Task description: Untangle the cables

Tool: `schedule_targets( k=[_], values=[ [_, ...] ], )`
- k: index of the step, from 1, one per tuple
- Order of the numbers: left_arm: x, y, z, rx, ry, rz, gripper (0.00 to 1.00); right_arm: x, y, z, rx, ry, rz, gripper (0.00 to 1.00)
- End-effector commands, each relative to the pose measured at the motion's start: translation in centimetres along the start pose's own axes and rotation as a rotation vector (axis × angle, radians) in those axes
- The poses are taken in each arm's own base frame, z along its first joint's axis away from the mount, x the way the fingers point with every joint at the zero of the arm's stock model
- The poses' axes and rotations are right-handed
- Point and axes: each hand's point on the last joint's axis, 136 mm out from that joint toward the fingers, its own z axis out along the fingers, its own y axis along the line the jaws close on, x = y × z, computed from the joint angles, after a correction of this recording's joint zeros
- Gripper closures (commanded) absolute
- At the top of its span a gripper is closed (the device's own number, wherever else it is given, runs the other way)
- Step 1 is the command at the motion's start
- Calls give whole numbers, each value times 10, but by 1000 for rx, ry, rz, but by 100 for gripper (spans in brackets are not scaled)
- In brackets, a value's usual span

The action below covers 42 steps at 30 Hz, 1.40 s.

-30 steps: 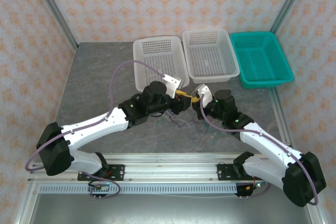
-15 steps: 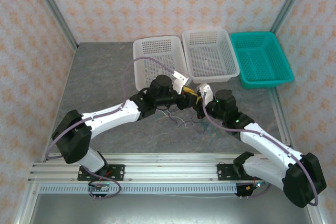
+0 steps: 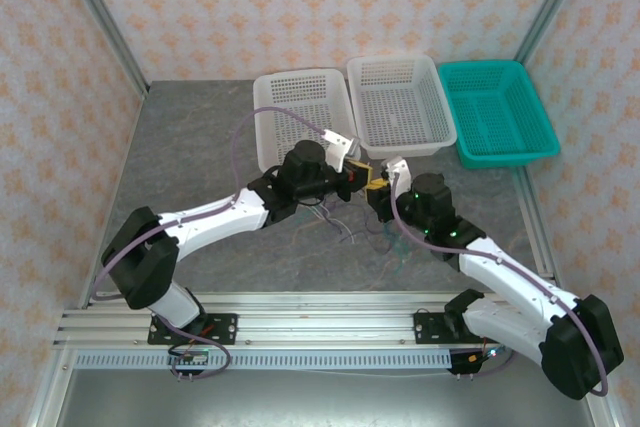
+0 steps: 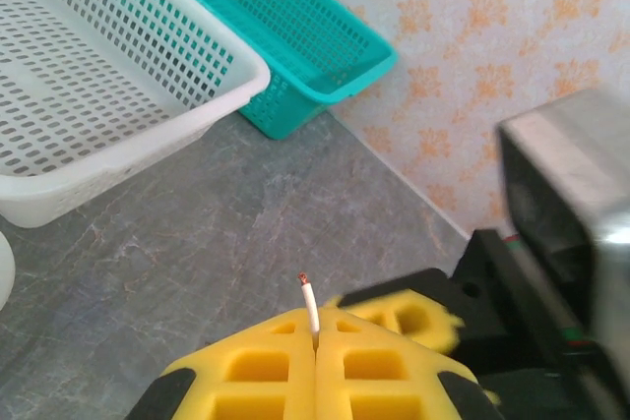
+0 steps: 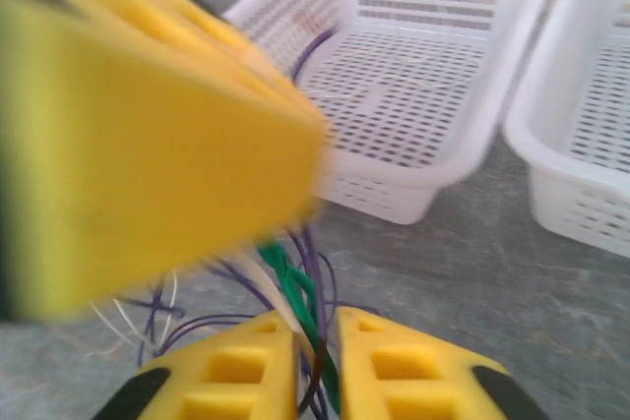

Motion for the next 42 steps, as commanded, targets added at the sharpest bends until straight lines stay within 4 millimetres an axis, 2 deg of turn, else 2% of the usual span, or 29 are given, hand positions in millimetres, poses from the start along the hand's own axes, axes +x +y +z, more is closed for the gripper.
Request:
schedule_targets(
  k=[1,4,6,8,10,12,14,16,18,21,23,26,31,35,38,42],
  values=[
    [-59,-24,-29,55,-193,-93,100,19,-39,3,211,-10,209,81],
    [-65,-25,-33,41,-207,-153,100,64,-81,-2,471,48,499,75],
    [-61,-27,-34,42,-205,-162,100,95,-90,-2,521,102,621,77],
    [-55,-31,-33,44,-192,-165,100,115,-96,-5,563,109,718,77],
    [-52,-33,-34,37,-188,-170,100,132,-108,-13,631,109,818,77],
    [-51,-32,-39,16,-195,-189,100,145,-122,-25,712,115,907,82],
    [-52,-27,-47,-28,-203,-210,100,149,-132,-36,778,119,962,84],
    [-51,-24,-54,-59,-207,-213,100,133,-128,-35,722,117,936,83],
    [-50,-26,-59,-46,-209,-209,100,98,-108,-24,528,72,843,81],
    [-46,-34,-61,-22,-183,-193,100,49,-76,-20,275,-55,747,73],
    [-43,-35,-63,-30,-173,-183,100,26,-58,-22,170,-98,669,67],
    [-40,-32,-67,-45,-175,-183,100,6,-25,-17,11,-83,501,58],
    [-39,-33,-72,-50,-174,-170,100,12,6,0,-150,-20,317,56],
    [-35,-31,-73,-61,-164,-169,100,29,19,7,-221,18,233,44],
    [-35,-31,-75,-61,-165,-165,100,41,20,6,-222,20,115,35],
    [-34,-31,-75,-61,-162,-163,100,47,21,8,-237,22,24,33]
  ],
)
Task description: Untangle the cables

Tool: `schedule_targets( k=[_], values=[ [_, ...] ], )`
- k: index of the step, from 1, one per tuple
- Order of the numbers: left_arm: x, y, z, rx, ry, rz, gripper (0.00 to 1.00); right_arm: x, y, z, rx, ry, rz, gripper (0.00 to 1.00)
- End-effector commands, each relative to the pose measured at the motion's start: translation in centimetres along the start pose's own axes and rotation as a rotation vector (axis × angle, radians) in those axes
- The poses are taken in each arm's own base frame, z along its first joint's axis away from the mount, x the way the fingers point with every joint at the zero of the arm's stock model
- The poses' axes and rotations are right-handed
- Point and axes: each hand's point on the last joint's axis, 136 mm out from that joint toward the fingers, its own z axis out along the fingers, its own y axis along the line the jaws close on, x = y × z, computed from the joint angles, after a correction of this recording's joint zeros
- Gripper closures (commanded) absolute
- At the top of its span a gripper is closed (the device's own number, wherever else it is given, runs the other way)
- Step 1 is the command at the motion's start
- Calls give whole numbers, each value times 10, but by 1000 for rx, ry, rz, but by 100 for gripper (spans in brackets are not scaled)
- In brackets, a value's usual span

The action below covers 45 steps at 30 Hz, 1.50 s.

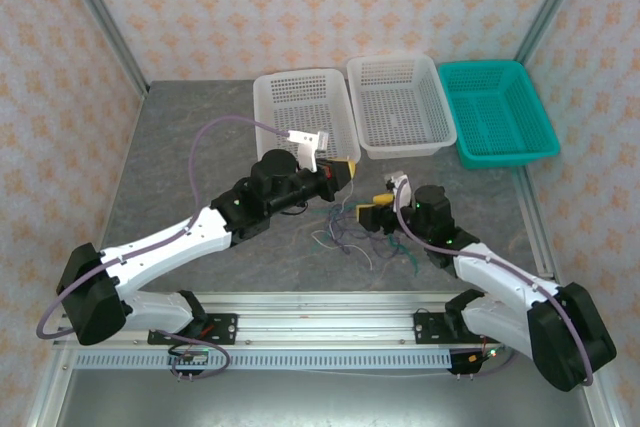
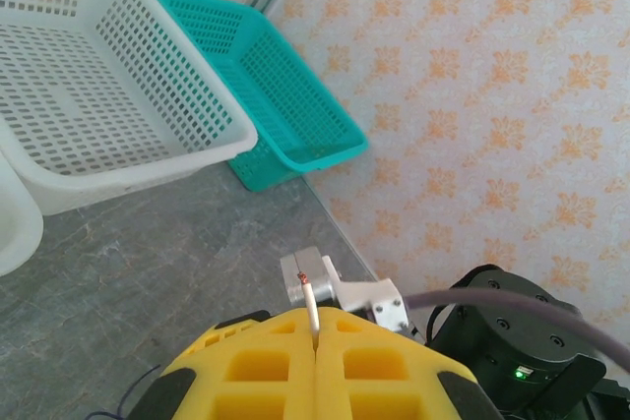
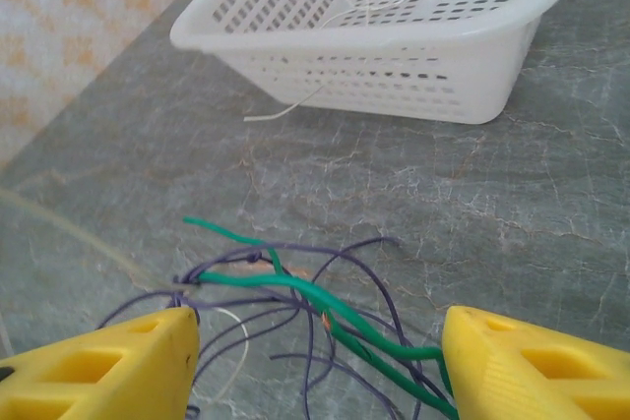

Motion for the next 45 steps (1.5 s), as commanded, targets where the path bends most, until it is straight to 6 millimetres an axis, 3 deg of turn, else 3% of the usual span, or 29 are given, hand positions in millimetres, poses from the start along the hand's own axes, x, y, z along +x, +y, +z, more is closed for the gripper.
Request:
schedule_targets(
  k=[1,5,9,11,13,17,19,23,27,33,36,40,45],
  values=[
    [-1,0,-6,-8,-16,26,100,-5,10,5,-62,-19,-160,33],
    [-1,-3,-8,3,-14,24,100,-1,3,27,-38,54,-182,33],
    [-3,-4,-14,-1,-19,28,100,9,10,49,-63,114,-243,34],
    [-5,-4,-20,-8,-30,29,100,15,7,59,-50,146,-245,38],
    [-7,-2,-25,-23,-43,29,100,17,-1,66,-15,159,-221,50],
    [-13,6,-42,-77,-74,18,100,15,-25,68,118,124,-162,100],
    [-14,22,-54,-167,-95,-10,100,16,-30,64,152,104,-130,100],
    [-7,81,-101,-474,-122,-98,100,28,-33,58,183,148,12,100],
    [2,122,-163,-656,-198,-149,100,44,-64,41,390,196,214,100],
    [11,158,-235,-795,-299,-195,100,63,-143,-17,760,76,592,100],
    [13,167,-253,-830,-324,-203,100,69,-167,-35,831,46,755,100],
    [13,172,-261,-866,-314,-198,100,68,-191,-69,1033,18,843,100],
    [7,179,-278,-951,-339,-188,100,81,-218,-101,1084,-115,1138,100]
  ],
)
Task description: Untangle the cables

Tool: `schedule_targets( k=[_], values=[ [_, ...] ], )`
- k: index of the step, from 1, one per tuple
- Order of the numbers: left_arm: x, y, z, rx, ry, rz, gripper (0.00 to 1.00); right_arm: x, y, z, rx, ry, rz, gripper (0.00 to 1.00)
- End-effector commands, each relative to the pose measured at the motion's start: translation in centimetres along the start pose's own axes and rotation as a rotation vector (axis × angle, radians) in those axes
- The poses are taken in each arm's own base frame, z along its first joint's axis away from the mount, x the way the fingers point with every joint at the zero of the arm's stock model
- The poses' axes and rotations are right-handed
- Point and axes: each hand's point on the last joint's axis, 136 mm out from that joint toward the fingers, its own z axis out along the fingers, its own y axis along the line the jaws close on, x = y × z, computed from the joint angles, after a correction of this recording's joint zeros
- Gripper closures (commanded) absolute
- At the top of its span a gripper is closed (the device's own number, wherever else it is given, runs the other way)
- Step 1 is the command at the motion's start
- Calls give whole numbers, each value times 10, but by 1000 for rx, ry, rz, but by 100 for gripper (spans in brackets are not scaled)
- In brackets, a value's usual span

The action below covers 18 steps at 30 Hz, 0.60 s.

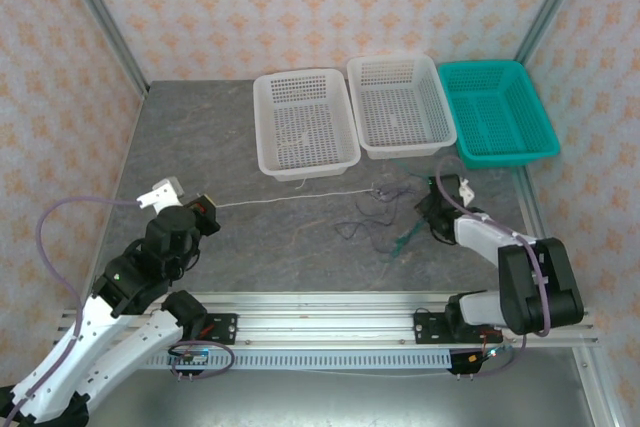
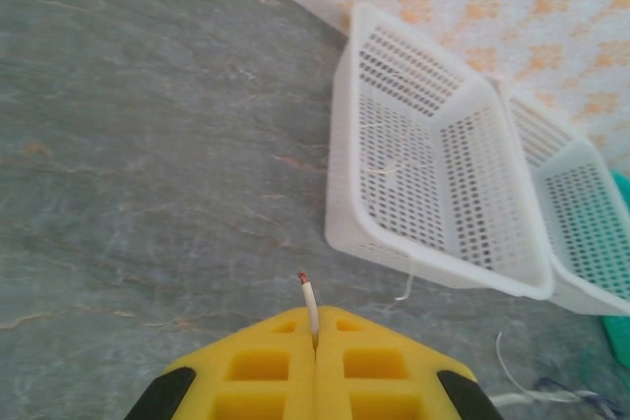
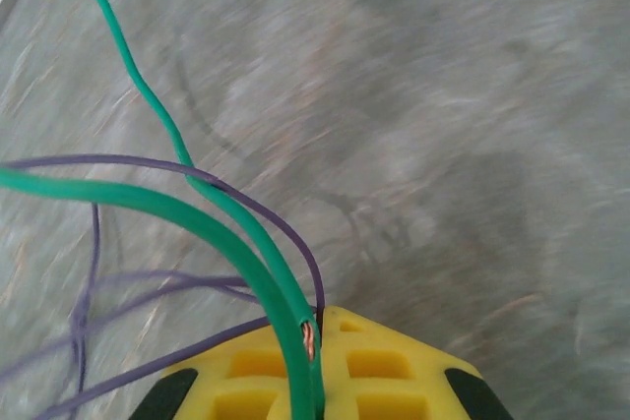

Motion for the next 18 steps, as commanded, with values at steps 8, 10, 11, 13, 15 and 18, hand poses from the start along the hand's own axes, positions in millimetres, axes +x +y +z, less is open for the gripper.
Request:
schedule_targets(
  k=[8,10,11,13,15,18],
  values=[
    [-25,46,-13,-206,-88,-10,100,-56,-71,-15,161,-103,478,100],
    [-31,56,-17,-251,-118,-15,100,-64,-80,-22,185,-130,519,100],
    [-33,60,-19,-271,-134,-16,100,-66,-81,-24,189,-130,523,100],
    [-39,71,-23,-324,-170,-15,100,-70,-80,-27,185,-133,512,100],
    [-45,80,-28,-373,-208,-13,100,-71,-84,-31,209,-141,510,100],
    [-60,93,-41,-453,-279,11,100,-71,-97,-33,245,-140,553,100]
  ],
)
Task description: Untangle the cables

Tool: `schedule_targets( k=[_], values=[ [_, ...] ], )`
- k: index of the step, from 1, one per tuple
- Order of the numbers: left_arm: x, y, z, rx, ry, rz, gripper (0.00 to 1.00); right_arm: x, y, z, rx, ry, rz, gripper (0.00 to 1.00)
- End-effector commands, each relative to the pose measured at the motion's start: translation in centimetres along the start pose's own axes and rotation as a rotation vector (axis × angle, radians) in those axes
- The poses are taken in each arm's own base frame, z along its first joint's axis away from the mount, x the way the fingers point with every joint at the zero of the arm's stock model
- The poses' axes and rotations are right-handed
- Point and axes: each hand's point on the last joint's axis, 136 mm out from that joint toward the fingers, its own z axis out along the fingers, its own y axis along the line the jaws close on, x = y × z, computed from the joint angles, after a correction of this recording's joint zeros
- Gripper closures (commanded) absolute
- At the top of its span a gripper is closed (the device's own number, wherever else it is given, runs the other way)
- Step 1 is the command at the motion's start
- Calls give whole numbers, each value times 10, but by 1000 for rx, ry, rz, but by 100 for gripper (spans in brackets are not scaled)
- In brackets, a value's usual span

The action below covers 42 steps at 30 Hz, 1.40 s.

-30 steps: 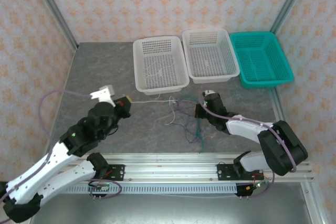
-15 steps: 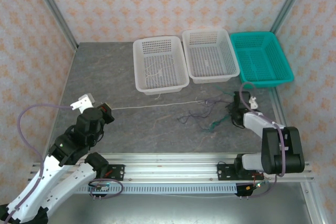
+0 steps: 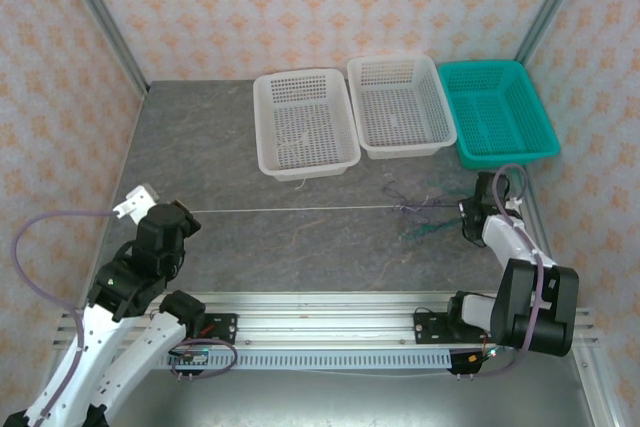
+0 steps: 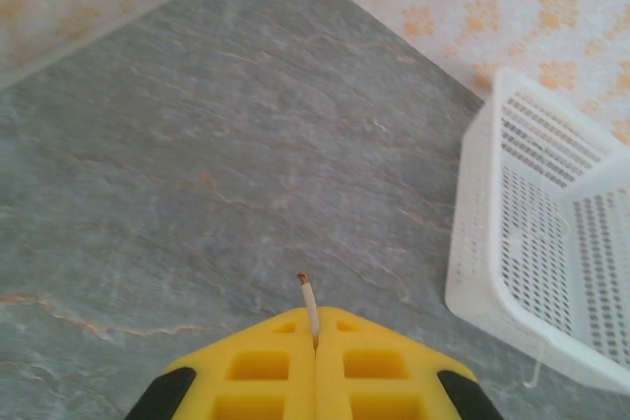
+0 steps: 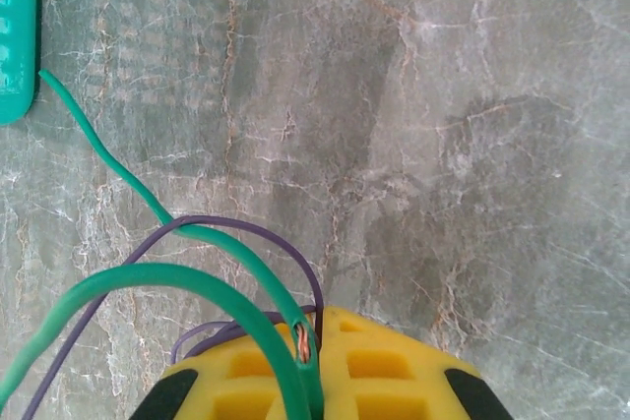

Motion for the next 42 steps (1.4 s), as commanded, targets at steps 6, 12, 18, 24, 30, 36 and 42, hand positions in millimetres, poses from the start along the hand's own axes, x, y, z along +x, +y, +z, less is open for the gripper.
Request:
schedule_targets(
  k=[6,12,18,24,30,36,42],
  values=[
    [-73,59,-40,-322,-308,88,100,-33,-28,-7,93,-89,151,100],
    [-54,20,-20,-134,-197,107,100,-28,13,-21,-140,-46,64,100],
    [-21,-52,9,144,-6,139,100,15,46,-36,-283,104,-133,100],
    [-44,-70,-1,185,-35,105,100,68,50,-54,-327,196,-348,100],
    [-110,-100,-32,210,-157,143,100,103,42,-54,-318,238,-441,100],
    [-188,-161,-64,305,-283,189,100,112,35,-49,-319,268,-430,100],
    [-237,-252,-85,564,-326,184,100,112,28,-47,-321,258,-430,100]
  ],
)
